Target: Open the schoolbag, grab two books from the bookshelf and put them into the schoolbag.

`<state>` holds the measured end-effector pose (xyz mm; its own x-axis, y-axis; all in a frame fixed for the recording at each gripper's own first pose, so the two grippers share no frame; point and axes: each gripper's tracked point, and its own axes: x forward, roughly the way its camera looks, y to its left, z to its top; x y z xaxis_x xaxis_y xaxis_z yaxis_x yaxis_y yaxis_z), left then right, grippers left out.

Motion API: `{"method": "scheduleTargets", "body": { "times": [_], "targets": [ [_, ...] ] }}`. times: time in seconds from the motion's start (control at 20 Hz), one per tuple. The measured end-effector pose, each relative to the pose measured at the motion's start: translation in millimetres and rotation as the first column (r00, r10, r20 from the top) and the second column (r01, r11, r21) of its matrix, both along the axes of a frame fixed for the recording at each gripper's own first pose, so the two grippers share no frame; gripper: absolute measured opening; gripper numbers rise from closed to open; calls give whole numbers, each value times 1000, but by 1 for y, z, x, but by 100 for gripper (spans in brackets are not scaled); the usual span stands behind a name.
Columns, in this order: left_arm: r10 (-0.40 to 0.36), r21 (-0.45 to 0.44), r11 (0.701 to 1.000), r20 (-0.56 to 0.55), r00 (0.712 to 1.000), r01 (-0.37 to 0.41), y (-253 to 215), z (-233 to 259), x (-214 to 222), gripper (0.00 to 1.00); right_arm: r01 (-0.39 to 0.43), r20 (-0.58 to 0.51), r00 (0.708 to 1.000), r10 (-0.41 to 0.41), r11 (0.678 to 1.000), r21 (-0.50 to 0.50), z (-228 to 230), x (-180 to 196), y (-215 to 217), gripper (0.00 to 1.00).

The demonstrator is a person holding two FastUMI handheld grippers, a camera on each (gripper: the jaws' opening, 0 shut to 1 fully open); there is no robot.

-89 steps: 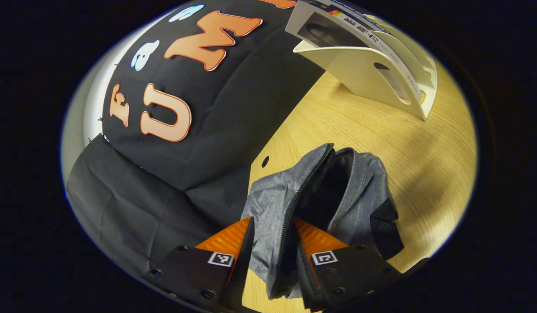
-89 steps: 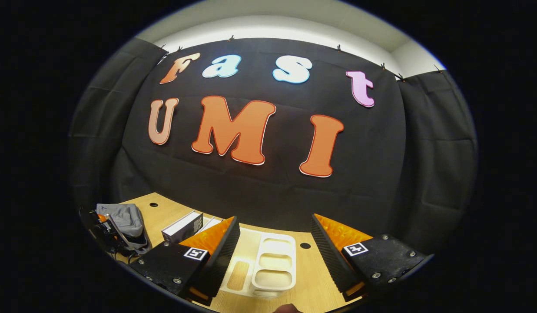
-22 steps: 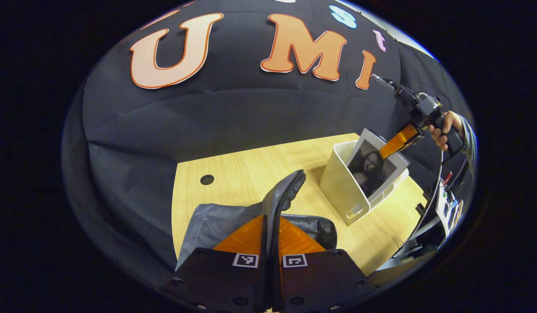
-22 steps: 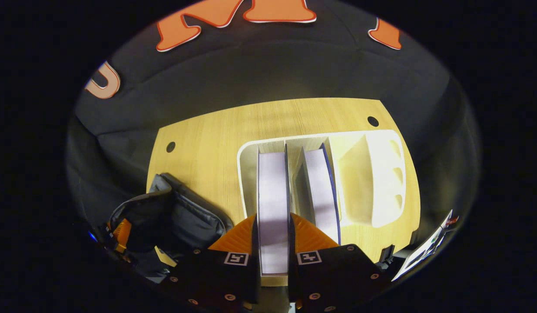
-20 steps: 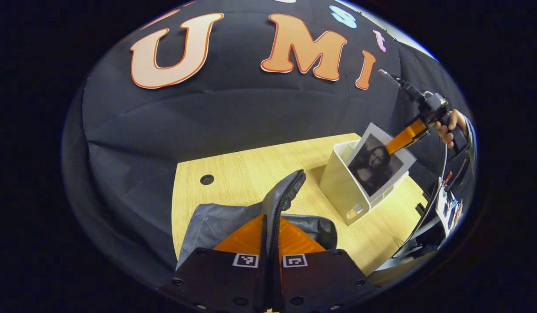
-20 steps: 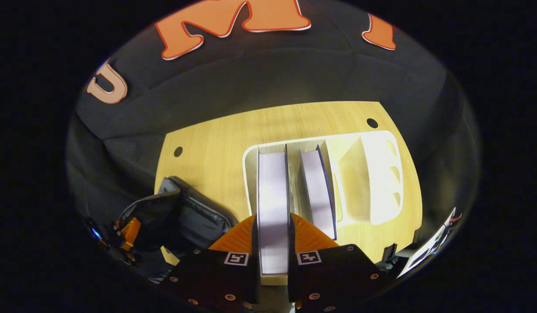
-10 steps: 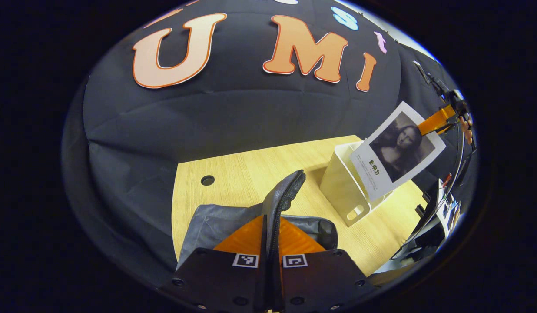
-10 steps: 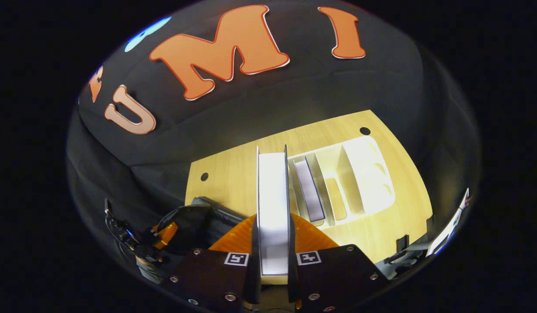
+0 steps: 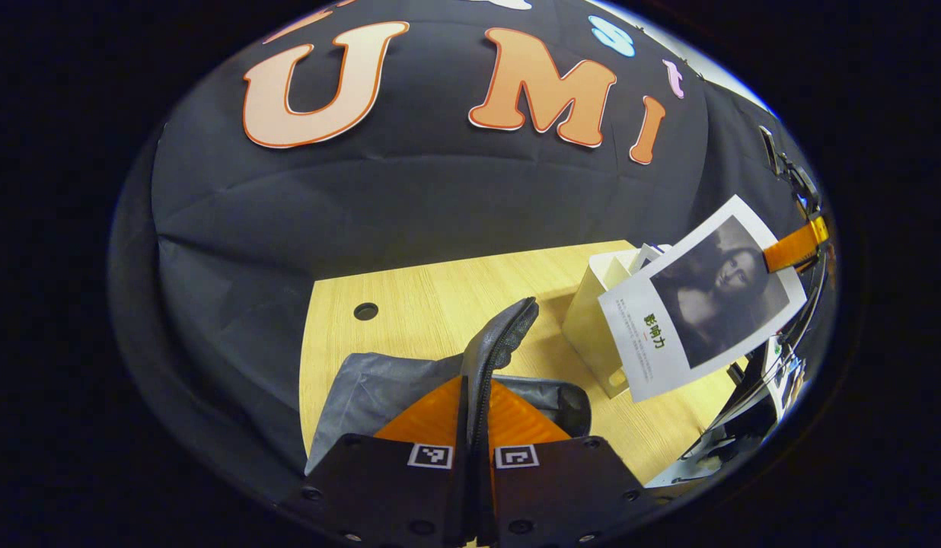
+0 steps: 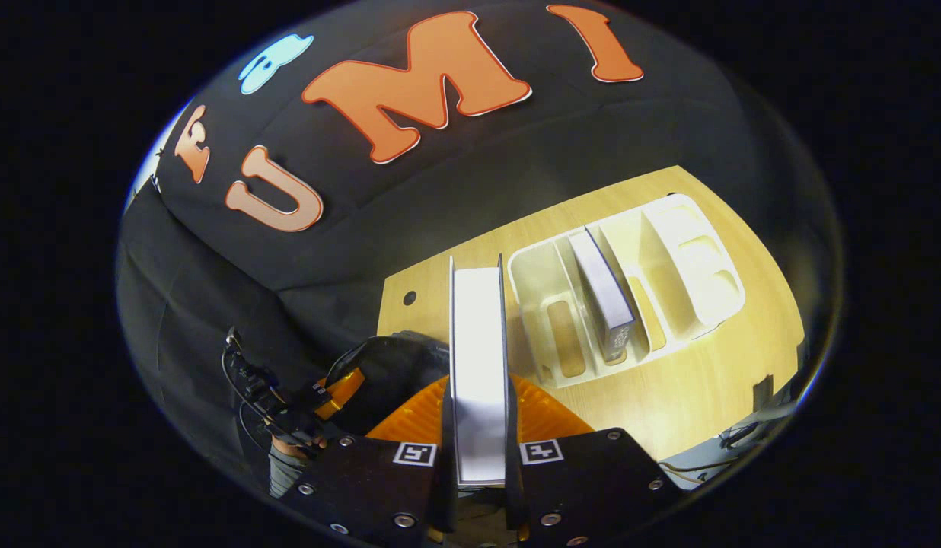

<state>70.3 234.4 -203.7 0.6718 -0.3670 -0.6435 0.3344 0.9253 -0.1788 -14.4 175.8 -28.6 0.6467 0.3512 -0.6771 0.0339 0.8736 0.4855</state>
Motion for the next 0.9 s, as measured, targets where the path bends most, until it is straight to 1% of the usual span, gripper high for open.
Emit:
{"method": "scheduleTargets", "body": {
  "times": [0.05, 0.1, 0.25, 0.4, 0.55, 0.6, 0.75, 0.9],
  "targets": [
    [5, 4, 1000, 5, 1000, -5, 1, 1, -1, 3, -9, 3, 1000, 9, 1000, 17, -3, -4, 9, 25],
    [5, 6, 1000, 7, 1000, -5, -1, 2, -1, 6, -15, 6, 1000, 15, 999, 33, -7, -7, 16, 25],
    [9, 27, 1000, 24, 1000, -9, 0, 8, -2, 6, -4, -14, 1000, 5, 998, 63, -33, -16, 31, 25],
    [1, 46, 999, 42, 999, -3, 2, 14, -4, 6, -10, -36, 999, 15, 992, 124, -56, -19, 55, 24],
    [-1, 46, 999, 42, 999, -1, 5, 15, -10, 6, -8, -69, 997, 22, 981, 195, -87, -17, 82, 24],
    [-11, 48, 999, 38, 999, 10, 4, 15, -12, 6, -6, -77, 997, 24, 974, 227, -94, -15, 91, 24],
    [0, 62, 998, 53, 999, -3, 8, 18, -8, 6, 19, -111, 994, 19, 943, 333, -114, -11, 117, 23],
    [-2, 58, 998, 48, 999, 0, 5, 18, -10, 6, 58, -146, 989, 14, 876, 478, -129, -5, 142, 23]
  ]
}}
